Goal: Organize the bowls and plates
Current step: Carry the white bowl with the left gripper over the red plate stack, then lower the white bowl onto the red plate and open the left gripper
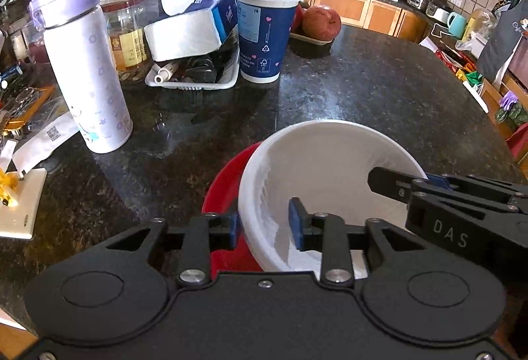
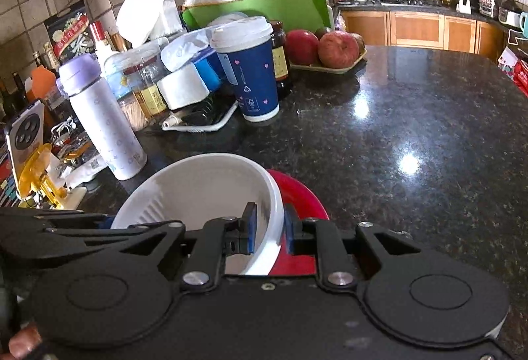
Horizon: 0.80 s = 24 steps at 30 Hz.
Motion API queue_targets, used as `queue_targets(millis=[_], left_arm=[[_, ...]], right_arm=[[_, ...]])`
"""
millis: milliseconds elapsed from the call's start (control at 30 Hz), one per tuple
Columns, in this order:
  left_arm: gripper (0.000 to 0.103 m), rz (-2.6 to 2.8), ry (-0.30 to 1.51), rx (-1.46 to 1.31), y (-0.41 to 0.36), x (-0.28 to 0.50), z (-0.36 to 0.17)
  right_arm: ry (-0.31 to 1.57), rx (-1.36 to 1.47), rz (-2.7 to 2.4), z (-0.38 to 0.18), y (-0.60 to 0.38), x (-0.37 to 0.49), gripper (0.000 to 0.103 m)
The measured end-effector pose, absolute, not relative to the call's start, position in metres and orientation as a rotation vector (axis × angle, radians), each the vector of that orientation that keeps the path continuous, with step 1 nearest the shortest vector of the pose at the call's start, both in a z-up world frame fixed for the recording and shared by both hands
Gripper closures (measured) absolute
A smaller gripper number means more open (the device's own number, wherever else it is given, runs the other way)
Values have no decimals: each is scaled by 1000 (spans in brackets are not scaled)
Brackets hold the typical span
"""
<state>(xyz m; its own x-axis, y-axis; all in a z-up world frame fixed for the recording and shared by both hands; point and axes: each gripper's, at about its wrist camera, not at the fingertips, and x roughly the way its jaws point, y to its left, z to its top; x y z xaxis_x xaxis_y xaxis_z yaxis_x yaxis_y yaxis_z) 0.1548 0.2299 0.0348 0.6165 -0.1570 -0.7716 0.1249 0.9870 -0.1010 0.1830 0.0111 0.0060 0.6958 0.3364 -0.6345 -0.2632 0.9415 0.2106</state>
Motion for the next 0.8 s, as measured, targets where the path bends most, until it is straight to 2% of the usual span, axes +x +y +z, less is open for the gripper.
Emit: queue_targets(millis=[67,133,800], left_arm=[[59,-157,871,-32,231,153,37],[58,-162,848,-25,232,151,39],[57,-129,708,6,242,134,56]], right_arm=[[709,103,330,7,12,182,70],[683,97,316,9,13,181,65],[484,113,175,24,5,138,64]])
